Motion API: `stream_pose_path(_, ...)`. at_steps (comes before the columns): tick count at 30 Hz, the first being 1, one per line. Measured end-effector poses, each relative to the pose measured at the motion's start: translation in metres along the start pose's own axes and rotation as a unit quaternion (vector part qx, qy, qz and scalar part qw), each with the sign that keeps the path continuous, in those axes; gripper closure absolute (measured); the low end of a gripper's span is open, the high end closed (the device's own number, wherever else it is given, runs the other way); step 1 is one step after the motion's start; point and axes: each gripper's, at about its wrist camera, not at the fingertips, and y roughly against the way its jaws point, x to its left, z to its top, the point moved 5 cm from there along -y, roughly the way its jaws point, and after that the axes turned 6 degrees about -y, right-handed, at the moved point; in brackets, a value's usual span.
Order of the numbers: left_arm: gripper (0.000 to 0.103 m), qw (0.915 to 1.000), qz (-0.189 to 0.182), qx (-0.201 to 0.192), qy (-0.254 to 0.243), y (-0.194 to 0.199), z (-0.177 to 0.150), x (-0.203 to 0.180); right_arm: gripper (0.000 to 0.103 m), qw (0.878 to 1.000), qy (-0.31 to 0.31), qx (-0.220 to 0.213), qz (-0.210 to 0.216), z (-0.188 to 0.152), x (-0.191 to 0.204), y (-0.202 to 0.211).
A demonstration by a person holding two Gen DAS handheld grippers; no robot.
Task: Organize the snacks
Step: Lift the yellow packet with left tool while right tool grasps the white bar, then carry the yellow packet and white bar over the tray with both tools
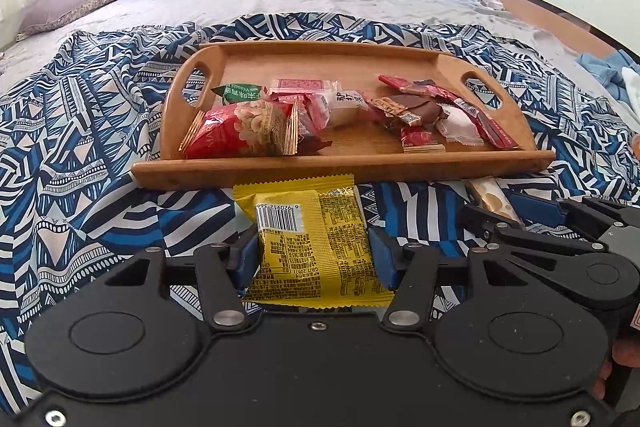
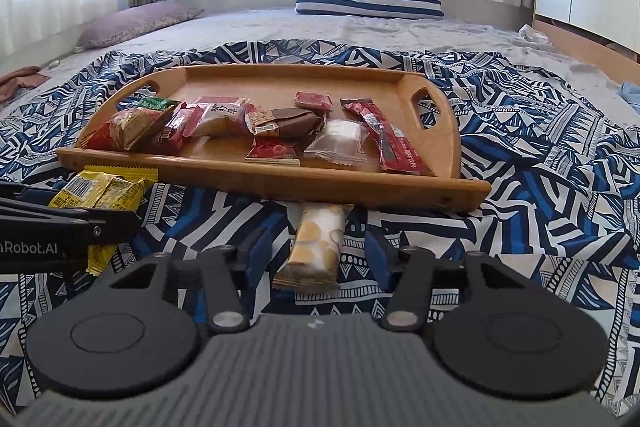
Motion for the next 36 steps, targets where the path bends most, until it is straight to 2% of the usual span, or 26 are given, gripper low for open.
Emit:
stream_pose_path(6,0.049,1.0,0.0,0.001,-0.001,-0.001,0.0,0.0,0.061,1.0,0.006,-0.001,0.009,-0.001,0.004,0.0)
stream_pose_path(11,0.049,1.0,0.0,0.0,0.002,-0.002,0.001,0.001,0.063,1.0,0.002,-0.002,0.011,-0.001,0.003,0.0)
stream_pose_path(15,0.049,1.0,-0.001,0.0,0.004,-0.002,0.001,0.002,0.075,1.0,-0.005,-0.01,0.005,-0.002,0.0,0.002)
stream_pose_path(28,0.049,0.9998,0.005,-0.02,-0.001,0.015,0.012,0.006,0.076,0.999,-0.027,-0.022,0.013,0.002,-0.001,0.018)
stream_pose_path(36,0.049,0.9994,0.004,-0.035,-0.001,0.025,0.025,0.01,0.076,0.998,-0.035,-0.038,0.021,0.015,0.004,0.033)
